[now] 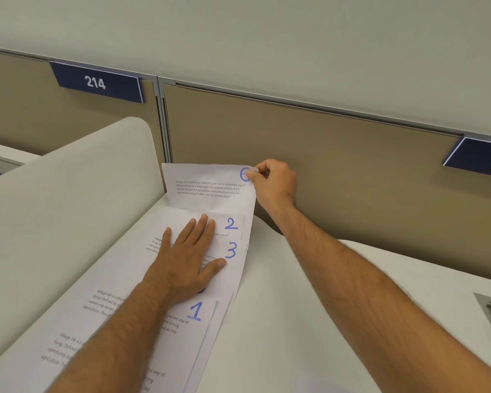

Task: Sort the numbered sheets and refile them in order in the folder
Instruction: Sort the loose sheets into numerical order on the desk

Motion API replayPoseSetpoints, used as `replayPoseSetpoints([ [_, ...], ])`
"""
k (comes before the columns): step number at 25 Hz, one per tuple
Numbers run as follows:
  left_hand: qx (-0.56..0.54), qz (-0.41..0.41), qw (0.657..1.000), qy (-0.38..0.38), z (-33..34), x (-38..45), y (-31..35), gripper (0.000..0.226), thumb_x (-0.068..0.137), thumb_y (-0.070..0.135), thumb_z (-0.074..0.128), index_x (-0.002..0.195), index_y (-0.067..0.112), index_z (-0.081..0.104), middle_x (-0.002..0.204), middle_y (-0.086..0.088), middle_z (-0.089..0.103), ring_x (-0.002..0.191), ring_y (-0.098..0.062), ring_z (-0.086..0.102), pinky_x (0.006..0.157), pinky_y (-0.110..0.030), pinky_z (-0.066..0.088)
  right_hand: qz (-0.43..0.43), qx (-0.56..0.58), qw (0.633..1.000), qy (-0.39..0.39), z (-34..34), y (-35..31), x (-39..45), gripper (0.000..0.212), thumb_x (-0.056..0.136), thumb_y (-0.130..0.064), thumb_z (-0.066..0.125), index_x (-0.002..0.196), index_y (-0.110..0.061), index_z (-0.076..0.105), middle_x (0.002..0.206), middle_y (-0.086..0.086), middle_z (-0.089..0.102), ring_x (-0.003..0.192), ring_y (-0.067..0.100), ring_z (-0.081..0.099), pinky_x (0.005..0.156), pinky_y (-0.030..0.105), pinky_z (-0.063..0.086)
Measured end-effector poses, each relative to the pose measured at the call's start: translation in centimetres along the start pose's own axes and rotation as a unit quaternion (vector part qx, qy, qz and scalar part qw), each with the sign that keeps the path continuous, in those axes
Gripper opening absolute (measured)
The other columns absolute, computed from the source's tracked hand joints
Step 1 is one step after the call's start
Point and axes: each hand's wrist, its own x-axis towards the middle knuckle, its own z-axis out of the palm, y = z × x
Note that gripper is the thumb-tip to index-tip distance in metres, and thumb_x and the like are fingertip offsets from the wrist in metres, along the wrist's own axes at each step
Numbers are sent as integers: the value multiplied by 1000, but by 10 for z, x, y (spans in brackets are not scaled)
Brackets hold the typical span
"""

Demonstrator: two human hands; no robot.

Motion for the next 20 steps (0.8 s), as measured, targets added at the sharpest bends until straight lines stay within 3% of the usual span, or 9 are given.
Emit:
replayPoseSetpoints([
  [8,25,-12,999,-22,0,-1,-2,96,75,81,-2,157,32,-14,163,15,-20,151,-6,-17,123,-48,-9,-103,62,985,121,-50,-49,31,14,93,-22,69,85,-16,60,73,-12,58,62,0,51,52,7,38],
  [11,48,-2,998,-30,-2,-2,-1,109,67,88,-18,159,29,-12,164,13,-16,151,-7,-16,123,-48,-10,-154,102,970,158,-73,-64,38,18,91,-22,72,82,-20,56,68,-17,57,60,-3,51,56,10,37],
  [16,102,10,994,-33,-17,-2,12,123,54,82,-39,158,22,-11,166,6,-13,153,-14,-14,122,-48,-9,-191,158,959,140,-112,-78,18,14,92,-19,71,86,-17,59,74,-13,62,62,-4,54,58,12,42],
  [18,65,-5,998,-6,-29,-4,21,123,59,88,-30,159,20,-8,167,4,-11,153,-15,-11,123,-47,-5,-190,175,959,117,-131,-84,4,12,92,-15,70,87,-16,60,78,-10,65,68,-1,58,61,15,45],
  [20,-10,-26,999,45,-46,-8,32,111,76,89,2,160,16,-2,168,1,-4,154,-17,-5,123,-46,2,-176,196,960,96,-150,-88,-12,12,93,-14,70,86,-18,61,80,-9,67,72,2,61,63,19,49],
])
